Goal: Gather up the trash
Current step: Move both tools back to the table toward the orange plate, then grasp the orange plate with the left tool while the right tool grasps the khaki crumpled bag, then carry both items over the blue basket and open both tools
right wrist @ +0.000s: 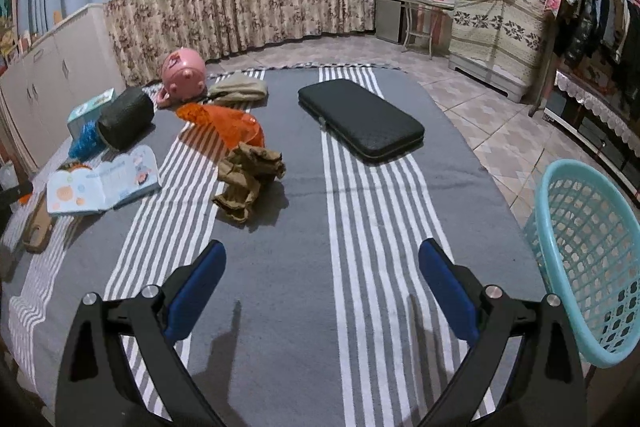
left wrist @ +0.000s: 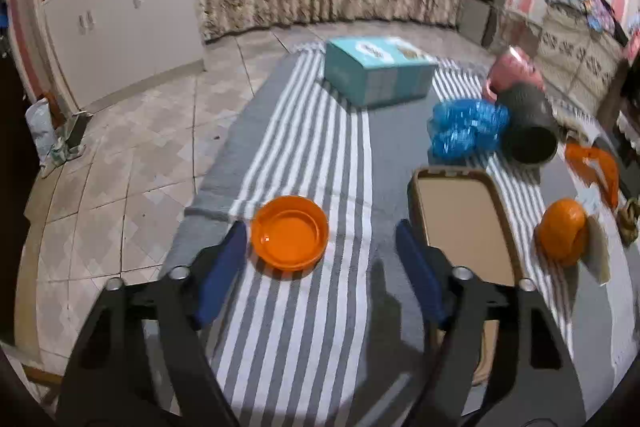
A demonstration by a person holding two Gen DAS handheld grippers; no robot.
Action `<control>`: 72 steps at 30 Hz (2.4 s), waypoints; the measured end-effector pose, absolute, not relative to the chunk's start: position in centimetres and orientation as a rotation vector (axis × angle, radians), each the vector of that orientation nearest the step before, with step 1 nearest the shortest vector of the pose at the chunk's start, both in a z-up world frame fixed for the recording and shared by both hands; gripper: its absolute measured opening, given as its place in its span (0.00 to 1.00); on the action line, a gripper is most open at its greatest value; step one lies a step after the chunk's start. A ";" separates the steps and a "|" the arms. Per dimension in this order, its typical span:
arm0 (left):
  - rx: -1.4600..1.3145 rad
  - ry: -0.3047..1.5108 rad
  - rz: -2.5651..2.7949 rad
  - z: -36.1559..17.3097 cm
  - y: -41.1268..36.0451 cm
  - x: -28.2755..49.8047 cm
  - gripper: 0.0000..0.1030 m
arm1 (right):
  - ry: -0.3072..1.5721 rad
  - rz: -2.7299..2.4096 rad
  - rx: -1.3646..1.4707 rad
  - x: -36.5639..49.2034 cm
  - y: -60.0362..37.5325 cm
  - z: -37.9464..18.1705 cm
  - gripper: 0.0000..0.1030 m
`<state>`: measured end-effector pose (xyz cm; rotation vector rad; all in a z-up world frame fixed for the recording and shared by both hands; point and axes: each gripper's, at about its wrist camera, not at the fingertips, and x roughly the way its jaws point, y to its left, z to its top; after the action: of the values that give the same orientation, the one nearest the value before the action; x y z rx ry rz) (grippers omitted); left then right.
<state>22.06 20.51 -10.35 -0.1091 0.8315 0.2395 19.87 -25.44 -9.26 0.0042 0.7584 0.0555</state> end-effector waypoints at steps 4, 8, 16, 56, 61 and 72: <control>-0.111 0.871 0.231 -11.1 20.8 23.0 0.61 | 0.767 0.055 -0.006 19.9 -25.1 -9.6 0.92; -0.113 0.874 0.238 -11.1 21.1 23.1 0.58 | 0.773 0.058 -0.008 20.0 -25.1 -9.7 0.92; -0.085 0.887 0.253 -11.2 21.3 24.5 0.47 | 0.773 0.063 -0.006 20.1 -25.1 -9.9 0.92; 0.028 0.745 0.132 -5.6 10.9 21.3 0.38 | 0.724 0.094 -0.025 20.9 -27.4 -5.2 0.48; 0.045 0.708 0.048 -4.3 5.9 20.7 0.38 | 0.666 -0.005 0.016 17.1 -31.9 -2.8 0.48; 0.080 0.638 -0.109 -1.8 -5.8 20.0 0.38 | 0.619 -0.151 0.060 15.0 -39.8 -2.9 0.48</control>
<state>20.04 -5.79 -1.85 0.0796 0.6377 -0.1089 15.02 -39.84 -2.90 0.0602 0.6188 -0.1514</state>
